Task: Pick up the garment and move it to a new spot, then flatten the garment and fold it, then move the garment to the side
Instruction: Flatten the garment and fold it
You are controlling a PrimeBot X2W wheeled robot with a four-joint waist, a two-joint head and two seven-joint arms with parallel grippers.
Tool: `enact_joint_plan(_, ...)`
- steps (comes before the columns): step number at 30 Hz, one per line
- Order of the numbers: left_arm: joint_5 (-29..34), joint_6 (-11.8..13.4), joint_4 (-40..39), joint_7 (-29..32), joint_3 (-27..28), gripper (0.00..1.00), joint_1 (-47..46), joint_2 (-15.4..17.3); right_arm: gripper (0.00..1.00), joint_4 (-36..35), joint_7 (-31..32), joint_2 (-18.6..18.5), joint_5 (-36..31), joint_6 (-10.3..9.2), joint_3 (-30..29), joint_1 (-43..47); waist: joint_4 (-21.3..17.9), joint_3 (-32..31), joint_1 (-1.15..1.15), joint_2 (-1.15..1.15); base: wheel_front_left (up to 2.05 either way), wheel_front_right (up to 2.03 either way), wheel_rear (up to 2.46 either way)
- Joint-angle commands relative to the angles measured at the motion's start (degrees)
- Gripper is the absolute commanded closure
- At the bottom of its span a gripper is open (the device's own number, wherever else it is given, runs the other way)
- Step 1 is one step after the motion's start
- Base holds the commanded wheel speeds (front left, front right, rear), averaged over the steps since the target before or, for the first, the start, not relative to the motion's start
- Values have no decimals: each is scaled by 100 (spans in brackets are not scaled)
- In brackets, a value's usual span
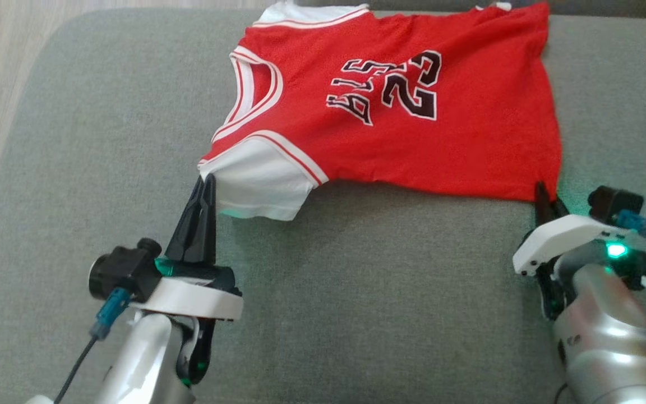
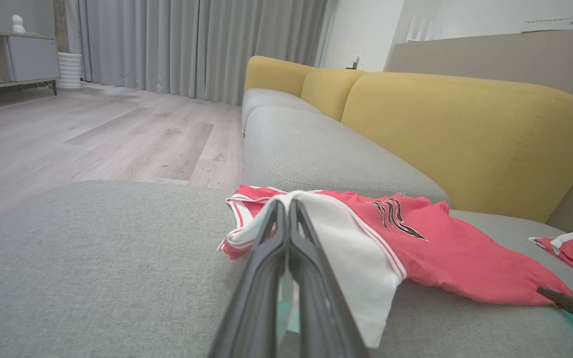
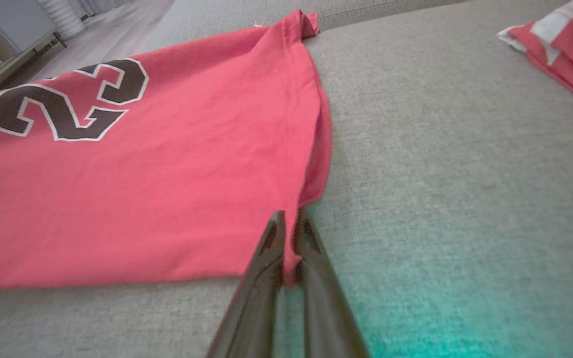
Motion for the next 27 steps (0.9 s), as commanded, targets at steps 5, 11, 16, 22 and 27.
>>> enact_joint_plan(5, -167, -20, -83, -63, 375, 100, -63, 153, 100, -150, -370, 94, 276, -4, 403, -130, -223, -387, 0, 0, 0, 0, 0)
enact_joint_plan(11, -313, -60, -257, 62, 536, 100, -166, 392, 100, -1332, -436, 94, 590, -4, 931, -95, -460, -798, 0, 0, 0, 0, 0)
enact_joint_plan(16, -664, -108, -712, 231, 796, 100, -470, 513, 100, -2614, -438, 94, 577, -4, 1259, -1, -598, -1151, 0, 0, 0, 0, 0)
enact_joint_plan(22, -1177, -76, -1626, 568, 1122, 100, -761, 540, 100, -3820, -311, -51, 560, -4, 1449, 43, -688, -1381, 0, 0, 0, 0, 0)
enact_joint_plan(27, -1637, 235, -2838, 900, 1590, 100, -932, 544, 100, -5185, 126, -278, 629, -4, 1468, 257, -744, -1407, 0, 0, 0, 0, 0)
